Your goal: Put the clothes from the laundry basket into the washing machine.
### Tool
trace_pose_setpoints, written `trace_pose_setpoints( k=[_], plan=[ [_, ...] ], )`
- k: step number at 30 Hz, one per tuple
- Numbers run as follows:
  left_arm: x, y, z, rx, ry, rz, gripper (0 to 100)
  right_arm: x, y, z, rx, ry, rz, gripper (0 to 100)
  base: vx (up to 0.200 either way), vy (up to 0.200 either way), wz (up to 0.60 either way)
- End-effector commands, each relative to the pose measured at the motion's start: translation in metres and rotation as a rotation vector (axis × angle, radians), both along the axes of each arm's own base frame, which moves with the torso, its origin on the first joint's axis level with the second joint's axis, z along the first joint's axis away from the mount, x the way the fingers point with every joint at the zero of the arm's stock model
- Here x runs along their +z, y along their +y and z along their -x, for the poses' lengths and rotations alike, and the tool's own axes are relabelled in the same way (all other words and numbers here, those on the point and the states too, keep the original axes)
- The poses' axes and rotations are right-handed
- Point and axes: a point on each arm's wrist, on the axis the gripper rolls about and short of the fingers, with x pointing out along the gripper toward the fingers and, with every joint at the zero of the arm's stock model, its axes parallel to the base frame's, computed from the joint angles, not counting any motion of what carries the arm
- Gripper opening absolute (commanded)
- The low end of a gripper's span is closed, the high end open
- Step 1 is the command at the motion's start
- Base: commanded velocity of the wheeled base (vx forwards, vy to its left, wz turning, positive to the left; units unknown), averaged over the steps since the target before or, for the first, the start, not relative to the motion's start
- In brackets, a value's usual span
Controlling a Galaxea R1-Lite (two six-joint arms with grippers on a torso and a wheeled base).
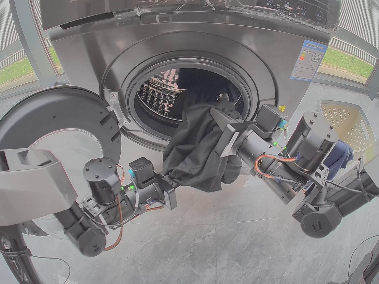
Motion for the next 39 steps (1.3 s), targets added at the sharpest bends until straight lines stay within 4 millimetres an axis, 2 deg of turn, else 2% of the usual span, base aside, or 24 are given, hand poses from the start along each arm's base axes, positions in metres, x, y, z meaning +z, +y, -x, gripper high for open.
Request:
trace_pose_setpoints(
  k=[1,4,8,9,13,19,33,39],
  plan=[
    [0.041,0.027,0.068,-0.067,-0.050,0.031,0,-0.036,-0.001,0.008,0.023,0.094,0.098,0,0.000,0.000,0.00],
    [0.044,0.040,0.087,-0.074,-0.051,0.033,0,-0.053,-0.001,0.013,0.039,0.121,0.132,0,0.000,0.000,0.00],
    [0.052,0.044,0.093,-0.101,-0.076,0.047,0,-0.063,0.001,0.012,0.040,0.108,0.150,0,0.000,0.000,0.00],
    [0.052,0.043,0.093,-0.104,-0.079,0.049,0,-0.064,0.001,0.012,0.040,0.106,0.150,100,0.000,0.000,0.00],
    [0.057,0.040,0.089,-0.102,-0.092,0.068,0,-0.074,0.002,0.012,0.050,0.121,0.171,100,0.000,0.000,0.00],
    [0.070,0.035,0.078,-0.081,-0.132,0.113,0,-0.089,0.002,0.023,0.075,0.159,0.217,100,0.000,0.000,0.00],
    [0.079,0.031,0.064,-0.014,-0.146,0.164,0,-0.096,-0.003,0.020,0.057,0.172,0.253,100,0.000,0.000,0.00],
    [0.083,0.033,0.059,0.008,-0.159,0.176,0,-0.091,-0.008,0.020,0.042,0.166,0.246,100,0.000,0.000,0.00]
  ],
)
